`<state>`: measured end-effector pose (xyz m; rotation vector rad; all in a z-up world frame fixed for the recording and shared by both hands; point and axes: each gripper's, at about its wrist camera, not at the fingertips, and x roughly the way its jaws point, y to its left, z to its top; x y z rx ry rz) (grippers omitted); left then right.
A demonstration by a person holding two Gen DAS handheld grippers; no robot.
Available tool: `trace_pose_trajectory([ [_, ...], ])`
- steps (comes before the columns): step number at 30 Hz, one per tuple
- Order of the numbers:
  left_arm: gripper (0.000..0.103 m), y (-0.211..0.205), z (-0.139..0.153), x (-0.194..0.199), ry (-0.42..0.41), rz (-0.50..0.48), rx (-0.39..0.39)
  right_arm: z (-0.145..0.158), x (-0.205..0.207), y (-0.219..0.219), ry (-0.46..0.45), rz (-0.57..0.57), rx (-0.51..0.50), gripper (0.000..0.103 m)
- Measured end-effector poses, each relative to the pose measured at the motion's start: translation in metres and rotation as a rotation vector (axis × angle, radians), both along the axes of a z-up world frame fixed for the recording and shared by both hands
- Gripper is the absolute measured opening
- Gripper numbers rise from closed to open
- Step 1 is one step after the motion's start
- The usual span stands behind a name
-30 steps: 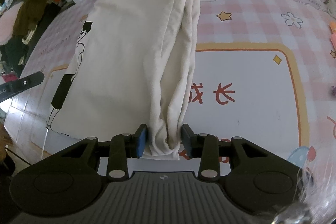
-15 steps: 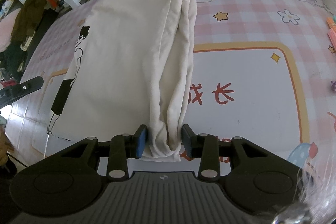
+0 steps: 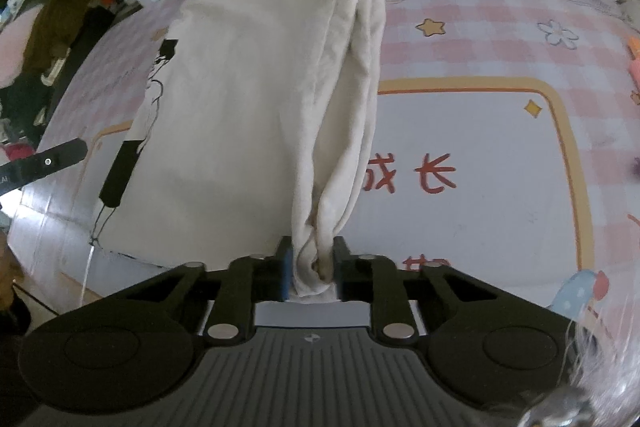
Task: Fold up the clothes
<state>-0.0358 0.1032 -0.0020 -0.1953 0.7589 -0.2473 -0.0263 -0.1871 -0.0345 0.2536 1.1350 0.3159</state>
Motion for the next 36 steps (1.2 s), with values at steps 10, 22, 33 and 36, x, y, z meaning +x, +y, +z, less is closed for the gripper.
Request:
trace_pose_trajectory([
  [10, 0.083, -0.031, 0.009, -0.015, -0.1, -0.142, 0.125, 0.008, 0.007, -0.025, 0.047, -0.11, 0.211, 0.015],
  [22, 0.093, -0.049, 0.007, -0.031, -0.132, -0.193, 0.163, -0.003, 0.01, -0.014, 0.103, -0.013, 0.118, 0.035],
  [33, 0.094, -0.075, -0.005, -0.047, -0.158, -0.268, 0.231, 0.014, 0.025, -0.033, 0.09, -0.034, 0.338, 0.011],
  [36, 0.094, -0.087, -0.008, -0.051, -0.174, -0.311, 0.252, 0.031, 0.029, -0.032, 0.055, -0.025, 0.399, 0.011],
])
